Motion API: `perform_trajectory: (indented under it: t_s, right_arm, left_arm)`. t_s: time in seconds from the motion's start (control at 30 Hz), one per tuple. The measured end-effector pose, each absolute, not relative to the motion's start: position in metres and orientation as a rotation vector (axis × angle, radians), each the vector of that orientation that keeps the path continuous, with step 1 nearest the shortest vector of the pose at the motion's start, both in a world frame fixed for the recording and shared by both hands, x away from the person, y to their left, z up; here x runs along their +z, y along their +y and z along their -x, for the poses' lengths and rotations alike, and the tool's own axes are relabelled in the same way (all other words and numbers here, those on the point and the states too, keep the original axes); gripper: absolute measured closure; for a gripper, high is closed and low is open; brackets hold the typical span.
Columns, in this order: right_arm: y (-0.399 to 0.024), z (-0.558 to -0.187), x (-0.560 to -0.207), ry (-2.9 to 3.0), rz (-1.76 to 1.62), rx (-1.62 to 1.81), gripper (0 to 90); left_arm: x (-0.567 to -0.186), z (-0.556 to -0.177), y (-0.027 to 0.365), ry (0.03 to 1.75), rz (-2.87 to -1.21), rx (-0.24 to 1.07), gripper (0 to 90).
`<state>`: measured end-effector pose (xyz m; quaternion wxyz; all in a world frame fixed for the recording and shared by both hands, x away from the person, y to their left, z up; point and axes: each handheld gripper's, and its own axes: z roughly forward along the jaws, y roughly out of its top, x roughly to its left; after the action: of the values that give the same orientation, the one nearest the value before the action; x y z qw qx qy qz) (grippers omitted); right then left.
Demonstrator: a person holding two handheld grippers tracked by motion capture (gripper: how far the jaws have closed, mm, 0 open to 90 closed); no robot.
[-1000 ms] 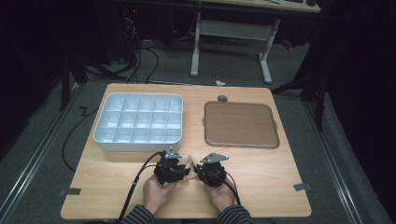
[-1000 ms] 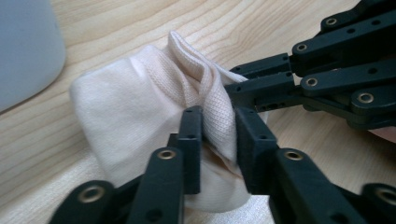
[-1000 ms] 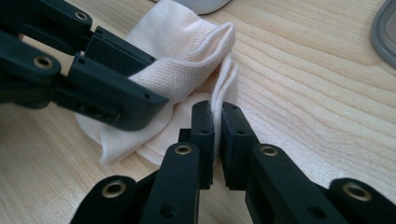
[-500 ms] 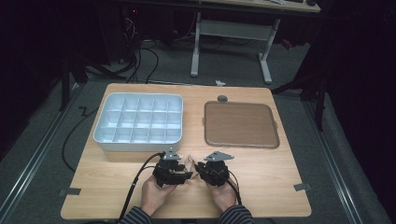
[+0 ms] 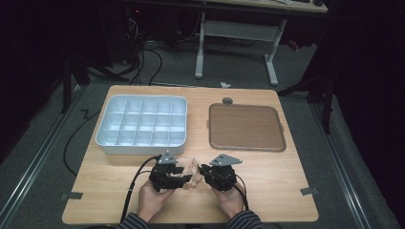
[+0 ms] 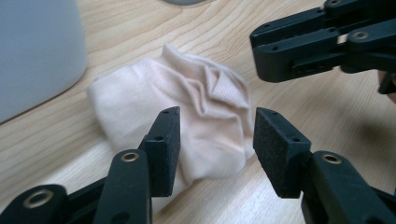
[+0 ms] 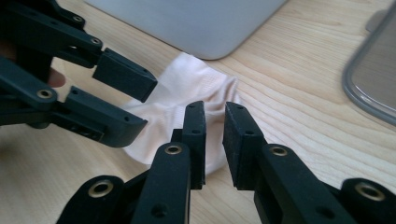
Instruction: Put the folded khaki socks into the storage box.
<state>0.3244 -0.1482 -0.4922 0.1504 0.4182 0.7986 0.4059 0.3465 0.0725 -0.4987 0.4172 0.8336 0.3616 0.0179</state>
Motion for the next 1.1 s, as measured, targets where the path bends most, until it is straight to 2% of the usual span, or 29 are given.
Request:
perform_trajectory:
  t_s: [0.53,0.97,1.1]
  right_arm:
    - [-0.118,-0.322,-0.493,2.376,-1.089,1.123,79.0]
    - [-0.12,-0.327,-0.508,2.381,-1.115,1.036,73.2]
    - [-0.121,-0.328,-0.512,2.382,-1.133,1.016,75.2]
  left_arm:
    - [-0.507,-0.352,0.1,1.047,-2.072,0.116,50.4]
    - [-0.518,-0.358,0.096,1.084,-2.09,0.12,49.0]
    - [-0.522,-0.358,0.093,1.082,-2.103,0.119,48.9]
